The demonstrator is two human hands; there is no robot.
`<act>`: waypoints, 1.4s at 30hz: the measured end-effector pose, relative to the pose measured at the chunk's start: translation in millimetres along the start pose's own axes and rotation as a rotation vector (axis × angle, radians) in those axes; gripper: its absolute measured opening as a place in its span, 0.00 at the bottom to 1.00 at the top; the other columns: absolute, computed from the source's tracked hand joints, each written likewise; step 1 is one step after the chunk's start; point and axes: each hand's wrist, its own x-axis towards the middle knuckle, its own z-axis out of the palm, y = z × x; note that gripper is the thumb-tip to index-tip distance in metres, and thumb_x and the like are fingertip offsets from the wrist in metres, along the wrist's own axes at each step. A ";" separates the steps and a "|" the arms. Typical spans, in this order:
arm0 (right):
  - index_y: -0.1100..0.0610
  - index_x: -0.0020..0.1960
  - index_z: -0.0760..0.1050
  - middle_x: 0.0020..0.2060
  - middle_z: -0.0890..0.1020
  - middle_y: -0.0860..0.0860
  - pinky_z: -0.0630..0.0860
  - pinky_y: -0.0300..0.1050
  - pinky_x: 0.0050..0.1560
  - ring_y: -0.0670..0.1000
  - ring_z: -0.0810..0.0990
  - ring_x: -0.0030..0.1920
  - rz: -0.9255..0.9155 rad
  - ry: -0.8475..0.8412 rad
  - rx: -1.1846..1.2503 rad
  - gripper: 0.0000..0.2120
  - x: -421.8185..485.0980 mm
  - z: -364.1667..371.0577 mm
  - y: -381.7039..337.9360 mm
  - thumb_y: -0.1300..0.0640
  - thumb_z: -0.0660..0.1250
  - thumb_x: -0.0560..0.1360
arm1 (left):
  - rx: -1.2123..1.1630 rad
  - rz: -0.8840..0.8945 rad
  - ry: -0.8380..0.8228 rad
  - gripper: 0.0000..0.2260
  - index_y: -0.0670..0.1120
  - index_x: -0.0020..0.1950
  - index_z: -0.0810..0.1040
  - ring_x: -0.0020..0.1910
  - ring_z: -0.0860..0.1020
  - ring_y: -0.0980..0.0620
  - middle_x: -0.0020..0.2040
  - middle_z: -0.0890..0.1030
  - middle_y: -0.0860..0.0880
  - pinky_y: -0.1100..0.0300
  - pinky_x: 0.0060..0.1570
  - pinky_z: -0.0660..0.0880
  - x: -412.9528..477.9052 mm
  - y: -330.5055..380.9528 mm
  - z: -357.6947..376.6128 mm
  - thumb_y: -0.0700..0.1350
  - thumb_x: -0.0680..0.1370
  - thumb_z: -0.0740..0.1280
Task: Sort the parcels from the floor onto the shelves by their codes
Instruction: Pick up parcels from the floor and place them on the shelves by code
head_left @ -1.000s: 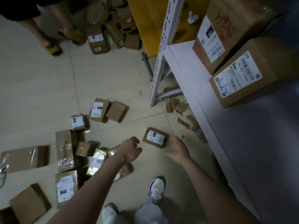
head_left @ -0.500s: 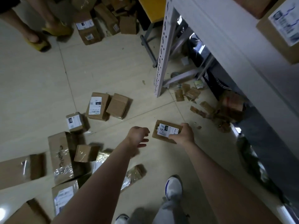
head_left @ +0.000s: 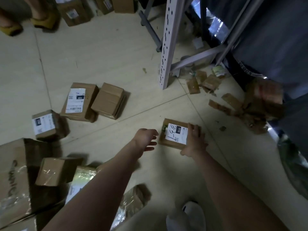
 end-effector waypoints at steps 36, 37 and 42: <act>0.47 0.79 0.53 0.73 0.59 0.50 0.73 0.57 0.64 0.57 0.66 0.69 -0.438 0.365 0.569 0.58 -527.1 -363.3 -107.0 0.41 0.75 0.54 | 0.212 0.404 -0.006 0.18 0.46 0.54 0.79 0.44 0.85 0.52 0.46 0.86 0.49 0.60 0.42 0.80 -531.4 216.6 -145.7 0.49 0.68 0.79; 0.47 0.79 0.53 0.73 0.58 0.48 0.72 0.57 0.65 0.55 0.65 0.70 -0.461 0.330 0.620 0.57 -543.4 -367.0 -99.8 0.40 0.75 0.54 | 0.168 0.410 0.007 0.17 0.47 0.53 0.79 0.43 0.85 0.52 0.45 0.86 0.50 0.61 0.42 0.80 -546.3 209.8 -144.8 0.48 0.68 0.79; 0.44 0.76 0.59 0.75 0.55 0.40 0.65 0.43 0.71 0.38 0.60 0.70 -0.440 0.227 0.914 0.49 -618.6 -397.2 -82.9 0.60 0.81 0.64 | -0.162 0.344 0.084 0.28 0.43 0.58 0.78 0.46 0.84 0.48 0.48 0.86 0.47 0.54 0.49 0.80 -611.5 169.0 -140.4 0.55 0.64 0.80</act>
